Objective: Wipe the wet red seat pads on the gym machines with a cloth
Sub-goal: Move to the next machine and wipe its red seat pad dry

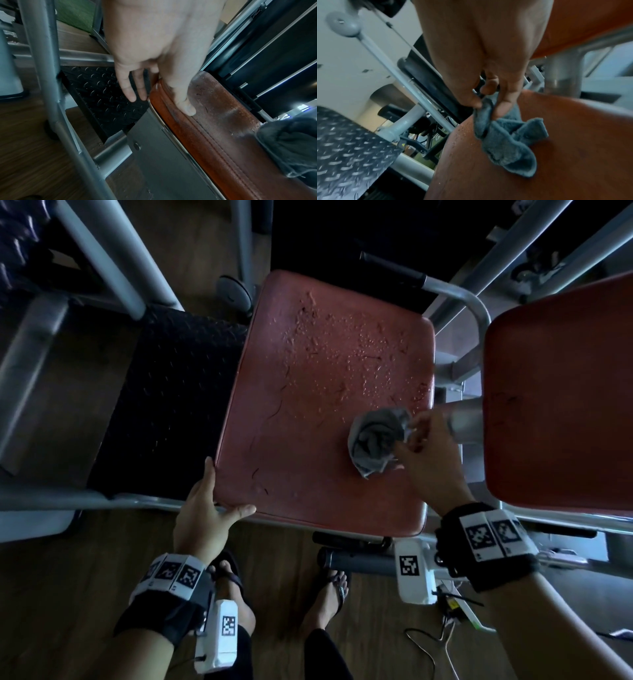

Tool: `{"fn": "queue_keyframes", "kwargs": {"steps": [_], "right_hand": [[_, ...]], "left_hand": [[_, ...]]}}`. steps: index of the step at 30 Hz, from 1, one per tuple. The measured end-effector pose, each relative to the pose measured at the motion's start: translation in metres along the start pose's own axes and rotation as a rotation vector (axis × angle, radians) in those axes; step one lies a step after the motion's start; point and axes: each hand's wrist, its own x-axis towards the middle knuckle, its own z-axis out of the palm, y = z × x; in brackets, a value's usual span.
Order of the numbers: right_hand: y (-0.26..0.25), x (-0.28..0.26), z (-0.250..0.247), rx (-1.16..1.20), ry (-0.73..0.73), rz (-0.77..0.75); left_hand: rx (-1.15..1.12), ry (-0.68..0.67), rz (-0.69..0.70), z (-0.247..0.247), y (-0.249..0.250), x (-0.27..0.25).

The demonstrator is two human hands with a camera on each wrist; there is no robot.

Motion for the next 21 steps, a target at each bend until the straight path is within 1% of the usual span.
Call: {"fn": "queue_keyframes", "kwargs": {"steps": [2, 4, 6, 8, 10, 14, 16, 18, 21], "right_hand": [[0.000, -0.002, -0.008, -0.044, 0.015, -0.058], [0.001, -0.003, -0.010, -0.072, -0.043, -0.084], [0.007, 0.003, -0.003, -0.115, -0.121, -0.033], [0.013, 0.011, 0.007, -0.144, -0.150, 0.041], [0.017, 0.020, 0.020, -0.169, -0.138, 0.067], [0.025, 0.036, 0.043, -0.226, -0.112, 0.179], [0.031, 0.039, 0.047, -0.166, -0.083, 0.195], [0.034, 0.041, 0.042, -0.100, -0.046, 0.209], [0.031, 0.039, 0.023, -0.169, -0.043, 0.207]], "left_hand": [[-0.001, 0.001, 0.007, 0.000, -0.001, 0.000], [-0.007, 0.000, 0.011, 0.001, -0.002, 0.001], [-0.026, -0.007, 0.022, 0.001, -0.002, 0.001], [-0.041, -0.012, 0.034, 0.001, -0.003, 0.002], [-0.047, -0.015, 0.035, 0.001, -0.004, 0.002], [-0.050, -0.020, 0.019, 0.001, -0.003, 0.002], [-0.050, -0.024, 0.012, 0.001, -0.002, 0.002], [-0.050, -0.026, 0.008, 0.001, -0.002, 0.002], [-0.054, -0.027, 0.011, 0.001, -0.003, 0.001]]}}
